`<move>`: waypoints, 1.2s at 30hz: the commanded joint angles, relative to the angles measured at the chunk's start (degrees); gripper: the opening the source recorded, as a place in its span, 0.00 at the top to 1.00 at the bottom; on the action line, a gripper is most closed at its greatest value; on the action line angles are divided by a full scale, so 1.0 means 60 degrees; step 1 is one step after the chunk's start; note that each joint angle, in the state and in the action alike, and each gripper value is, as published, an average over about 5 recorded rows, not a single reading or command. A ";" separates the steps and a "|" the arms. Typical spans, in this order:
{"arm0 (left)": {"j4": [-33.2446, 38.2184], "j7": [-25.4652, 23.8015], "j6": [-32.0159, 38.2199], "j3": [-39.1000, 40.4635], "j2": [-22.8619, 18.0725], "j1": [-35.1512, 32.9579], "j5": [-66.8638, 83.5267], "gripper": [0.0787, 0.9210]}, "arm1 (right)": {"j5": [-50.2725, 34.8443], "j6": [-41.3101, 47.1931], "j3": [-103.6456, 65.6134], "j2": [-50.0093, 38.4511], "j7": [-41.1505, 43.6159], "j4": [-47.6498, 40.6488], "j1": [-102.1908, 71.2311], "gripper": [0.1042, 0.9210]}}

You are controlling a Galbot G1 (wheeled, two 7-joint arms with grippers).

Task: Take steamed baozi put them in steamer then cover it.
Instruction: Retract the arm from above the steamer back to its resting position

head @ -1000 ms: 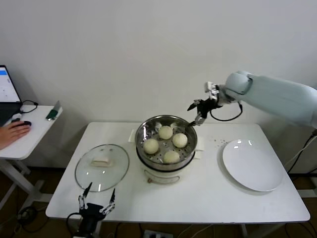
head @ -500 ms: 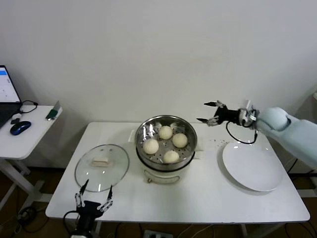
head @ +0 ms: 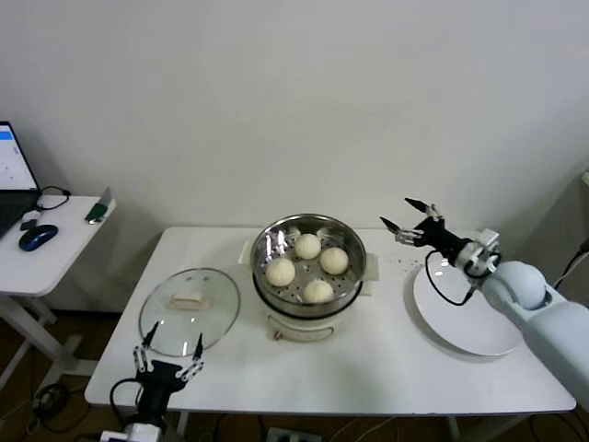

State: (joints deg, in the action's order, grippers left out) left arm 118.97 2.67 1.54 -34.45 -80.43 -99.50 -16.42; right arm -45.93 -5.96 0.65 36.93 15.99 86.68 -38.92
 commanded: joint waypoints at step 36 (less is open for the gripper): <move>-0.5488 0.0264 -0.1189 0.1434 0.1559 0.4992 -1.0594 0.12 | 0.2848 0.1475 -0.6794 0.3725 -0.0393 0.0992 -0.6271 0.12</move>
State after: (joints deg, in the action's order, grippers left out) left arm 97.39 4.45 -6.12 -27.20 -70.92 -78.13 -75.03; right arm -31.30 2.17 -38.29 58.10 13.37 92.65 -74.80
